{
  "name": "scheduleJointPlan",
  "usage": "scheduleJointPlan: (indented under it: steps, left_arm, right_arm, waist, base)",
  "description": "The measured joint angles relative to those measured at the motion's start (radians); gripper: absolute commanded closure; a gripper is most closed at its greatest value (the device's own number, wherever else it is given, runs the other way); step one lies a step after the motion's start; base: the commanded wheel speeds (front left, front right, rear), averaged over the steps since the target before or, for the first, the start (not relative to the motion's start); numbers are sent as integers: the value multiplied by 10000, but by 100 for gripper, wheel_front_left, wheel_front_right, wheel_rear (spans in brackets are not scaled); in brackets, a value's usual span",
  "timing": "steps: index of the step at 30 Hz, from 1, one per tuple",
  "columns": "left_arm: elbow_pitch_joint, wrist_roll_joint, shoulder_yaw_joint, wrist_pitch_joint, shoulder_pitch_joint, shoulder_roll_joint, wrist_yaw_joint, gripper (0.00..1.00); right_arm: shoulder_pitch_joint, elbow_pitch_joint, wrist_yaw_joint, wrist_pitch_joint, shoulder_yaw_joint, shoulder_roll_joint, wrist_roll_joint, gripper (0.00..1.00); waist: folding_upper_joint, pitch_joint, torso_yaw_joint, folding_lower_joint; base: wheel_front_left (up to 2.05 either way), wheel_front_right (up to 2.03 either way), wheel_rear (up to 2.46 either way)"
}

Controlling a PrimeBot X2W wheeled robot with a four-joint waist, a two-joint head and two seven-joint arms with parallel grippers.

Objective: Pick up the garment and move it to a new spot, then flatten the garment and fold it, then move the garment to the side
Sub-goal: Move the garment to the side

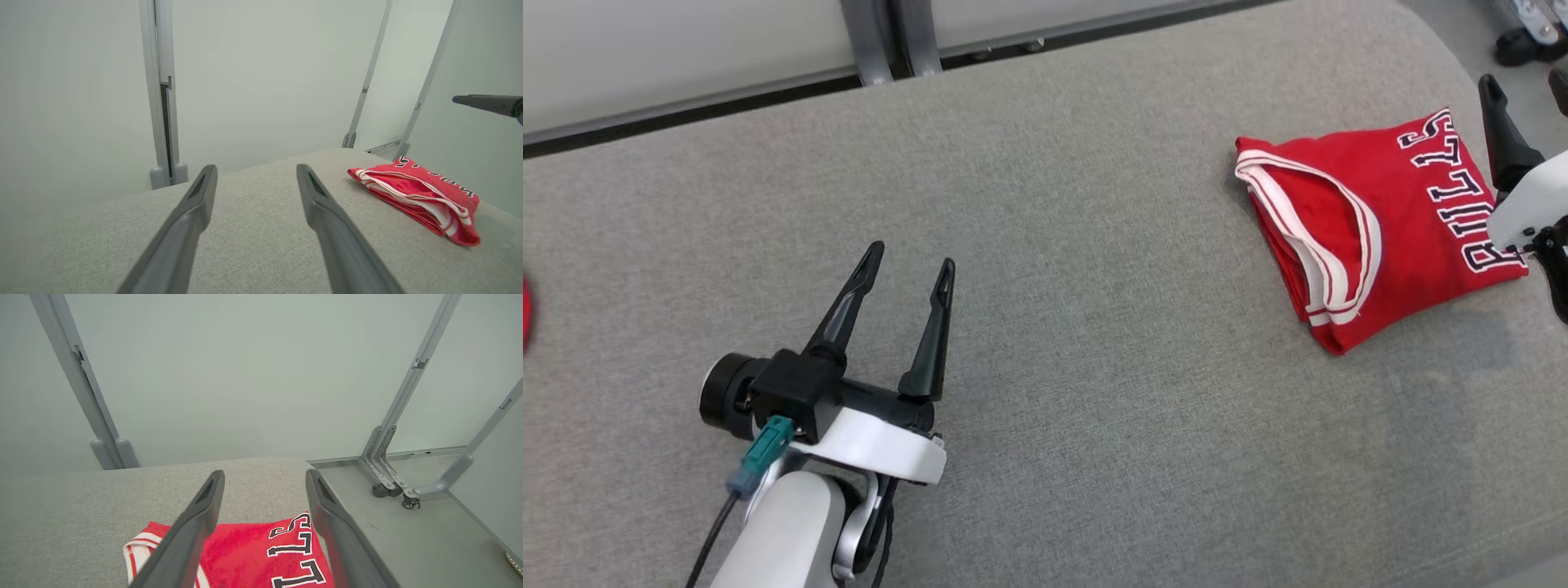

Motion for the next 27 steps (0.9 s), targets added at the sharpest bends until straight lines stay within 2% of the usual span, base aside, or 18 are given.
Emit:
scheduleJointPlan:
  steps: [7,13,19,27]
  left_arm:
    - [-374,-297,786,-117,1007,328,395,0]
    - [-692,-428,1325,-134,1733,669,642,0]
    - [-949,-621,1592,-144,2445,798,844,0]
    - [-775,-859,1661,-148,3058,602,926,0]
  right_arm:
    - [1736,-2569,0,-23,-1101,-190,-403,0]
    - [3339,-3940,0,-25,-2111,-132,-1009,0]
    - [5422,-5308,0,-25,-3302,268,-1827,0]
    - [7847,-6989,0,-25,-4592,1277,-2955,0]
  waist:
    - [0,-1151,570,0]
    - [0,-1838,1189,0]
    - [0,-2524,2006,0]
    - [0,-3079,2790,-1]
  base:
    - [0,0,0]
    - [0,0,0]
    - [0,0,0]
    - [0,0,0]
